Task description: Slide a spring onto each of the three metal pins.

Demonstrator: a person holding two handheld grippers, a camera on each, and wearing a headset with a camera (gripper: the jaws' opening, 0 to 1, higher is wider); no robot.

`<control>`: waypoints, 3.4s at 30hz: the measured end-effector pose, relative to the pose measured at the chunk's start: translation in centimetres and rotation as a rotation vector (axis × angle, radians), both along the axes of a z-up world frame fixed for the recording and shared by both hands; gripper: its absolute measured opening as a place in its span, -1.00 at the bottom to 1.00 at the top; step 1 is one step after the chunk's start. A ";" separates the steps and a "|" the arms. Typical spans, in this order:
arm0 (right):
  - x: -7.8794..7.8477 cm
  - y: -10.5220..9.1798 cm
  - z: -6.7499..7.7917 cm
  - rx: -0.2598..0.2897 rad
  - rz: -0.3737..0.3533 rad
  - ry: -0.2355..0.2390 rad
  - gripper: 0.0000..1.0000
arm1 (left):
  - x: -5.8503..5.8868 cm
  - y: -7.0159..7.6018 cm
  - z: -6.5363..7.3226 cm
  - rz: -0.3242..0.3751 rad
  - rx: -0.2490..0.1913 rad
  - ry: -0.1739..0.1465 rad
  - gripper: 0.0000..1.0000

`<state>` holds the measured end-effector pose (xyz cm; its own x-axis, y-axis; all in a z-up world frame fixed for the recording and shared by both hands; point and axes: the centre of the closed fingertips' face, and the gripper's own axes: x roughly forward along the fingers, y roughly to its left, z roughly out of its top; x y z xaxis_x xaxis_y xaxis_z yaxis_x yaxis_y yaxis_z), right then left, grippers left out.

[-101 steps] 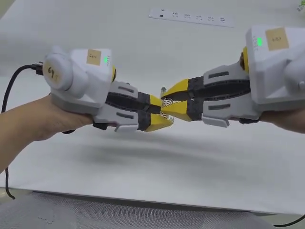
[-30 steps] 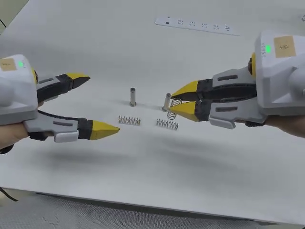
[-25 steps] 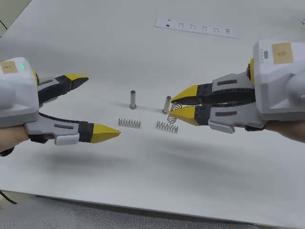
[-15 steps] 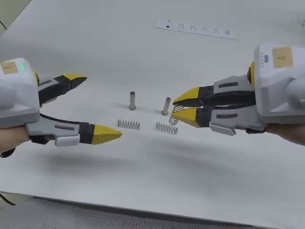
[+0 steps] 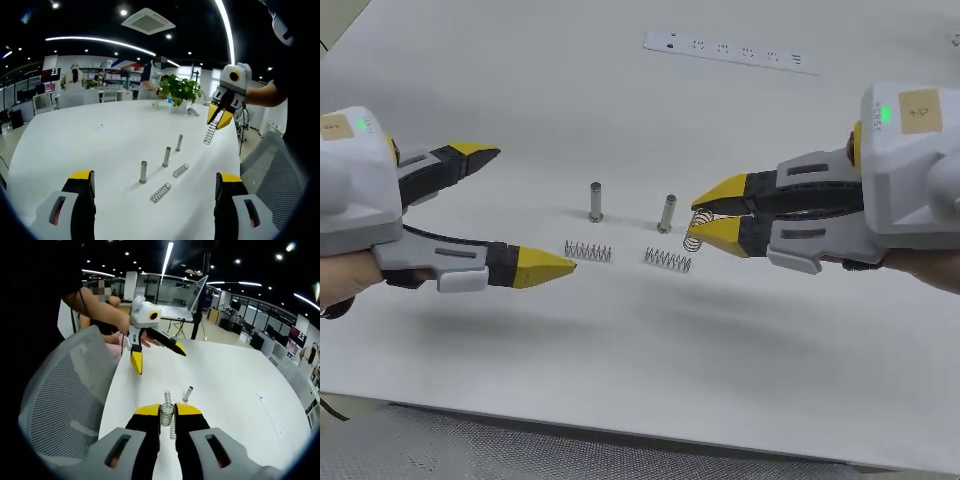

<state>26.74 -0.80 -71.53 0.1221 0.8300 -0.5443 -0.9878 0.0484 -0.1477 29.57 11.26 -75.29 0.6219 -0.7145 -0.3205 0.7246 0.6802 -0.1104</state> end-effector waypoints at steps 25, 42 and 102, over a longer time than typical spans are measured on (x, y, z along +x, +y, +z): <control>6.4 -5.0 -1.6 -0.008 -0.222 -0.005 -0.85 | 0.1 -0.1 0.1 0.001 -0.002 -0.003 0.96; 9.8 -7.3 -2.3 0.012 -0.340 0.009 -0.85 | 0.2 0.0 0.2 0.006 0.003 -0.004 0.96; 10.3 -7.4 -7.6 -0.014 -0.437 0.126 -0.85 | -0.2 0.2 0.1 0.018 -0.017 0.016 0.89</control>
<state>37.05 -8.20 -79.10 0.3914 0.7076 -0.5883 -0.8853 0.4640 -0.0310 29.33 11.47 -75.18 0.6298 -0.7083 -0.3188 0.7101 0.6914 -0.1332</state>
